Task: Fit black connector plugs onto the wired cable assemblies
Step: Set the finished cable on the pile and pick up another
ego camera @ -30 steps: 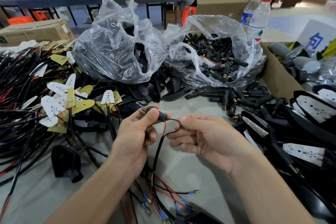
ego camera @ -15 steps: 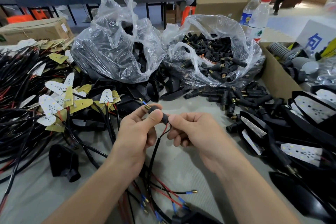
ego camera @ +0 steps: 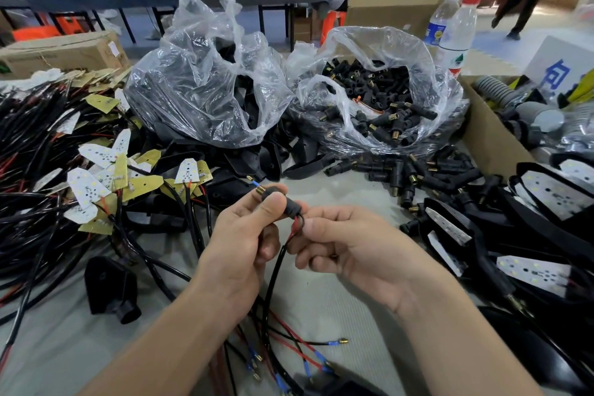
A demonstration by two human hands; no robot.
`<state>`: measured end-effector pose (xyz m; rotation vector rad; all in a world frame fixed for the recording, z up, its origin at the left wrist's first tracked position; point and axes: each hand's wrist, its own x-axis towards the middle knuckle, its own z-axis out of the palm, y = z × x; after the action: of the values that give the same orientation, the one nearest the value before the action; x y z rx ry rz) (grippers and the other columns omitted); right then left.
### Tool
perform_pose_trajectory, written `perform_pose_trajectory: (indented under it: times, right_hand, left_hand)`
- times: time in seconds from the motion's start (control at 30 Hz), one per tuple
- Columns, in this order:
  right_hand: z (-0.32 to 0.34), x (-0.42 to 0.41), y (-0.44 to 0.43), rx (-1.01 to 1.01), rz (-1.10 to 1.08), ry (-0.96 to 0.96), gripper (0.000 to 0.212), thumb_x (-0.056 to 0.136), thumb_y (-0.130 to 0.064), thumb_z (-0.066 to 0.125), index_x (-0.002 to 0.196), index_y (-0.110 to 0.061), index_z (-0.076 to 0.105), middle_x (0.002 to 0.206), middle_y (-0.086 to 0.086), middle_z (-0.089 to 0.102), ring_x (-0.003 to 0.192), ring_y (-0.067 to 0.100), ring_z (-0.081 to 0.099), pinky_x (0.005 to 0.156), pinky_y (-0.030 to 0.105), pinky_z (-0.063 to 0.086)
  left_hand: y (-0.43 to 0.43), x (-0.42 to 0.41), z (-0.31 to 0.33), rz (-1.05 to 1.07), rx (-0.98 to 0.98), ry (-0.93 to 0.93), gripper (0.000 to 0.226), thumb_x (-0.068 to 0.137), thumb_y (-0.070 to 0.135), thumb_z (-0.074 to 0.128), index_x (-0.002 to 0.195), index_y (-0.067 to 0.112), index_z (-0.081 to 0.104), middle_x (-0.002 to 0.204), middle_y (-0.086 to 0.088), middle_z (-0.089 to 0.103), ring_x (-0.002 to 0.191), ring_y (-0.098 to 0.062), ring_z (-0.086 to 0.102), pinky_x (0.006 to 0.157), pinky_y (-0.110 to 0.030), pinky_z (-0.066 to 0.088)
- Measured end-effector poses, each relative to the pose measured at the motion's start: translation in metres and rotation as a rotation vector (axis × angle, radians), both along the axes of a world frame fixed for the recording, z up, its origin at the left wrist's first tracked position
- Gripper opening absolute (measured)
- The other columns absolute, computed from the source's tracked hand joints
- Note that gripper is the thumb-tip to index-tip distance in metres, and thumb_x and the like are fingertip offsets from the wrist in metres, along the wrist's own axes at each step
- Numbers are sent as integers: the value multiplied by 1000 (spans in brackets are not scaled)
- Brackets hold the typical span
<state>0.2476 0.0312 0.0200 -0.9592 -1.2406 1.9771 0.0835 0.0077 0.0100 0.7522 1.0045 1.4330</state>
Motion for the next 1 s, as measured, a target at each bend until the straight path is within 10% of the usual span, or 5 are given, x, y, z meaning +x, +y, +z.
perform_pose_trajectory:
  times: [0.43,1.0]
  right_hand:
    - [-2,-2,-1,-1,77,128,24,91,-26,66,94,-5,77,92,19,72,76,24,67,80,33,52]
    - [-3,-22,-6,231,-99,-123,30,92,-8,66,64,-15,71,67,10,68,59,15,59,55,18,42]
  left_hand:
    - [-1,1,2,-29,-30,-49,24,63,40,77,84,30,80,86,-3,76,36,-4,33,57,-35,17]
    - [5,-7,-4,26,-8,8,11,74,28,71,83,25,78,85,-8,75,34,-5,34,38,-15,25]
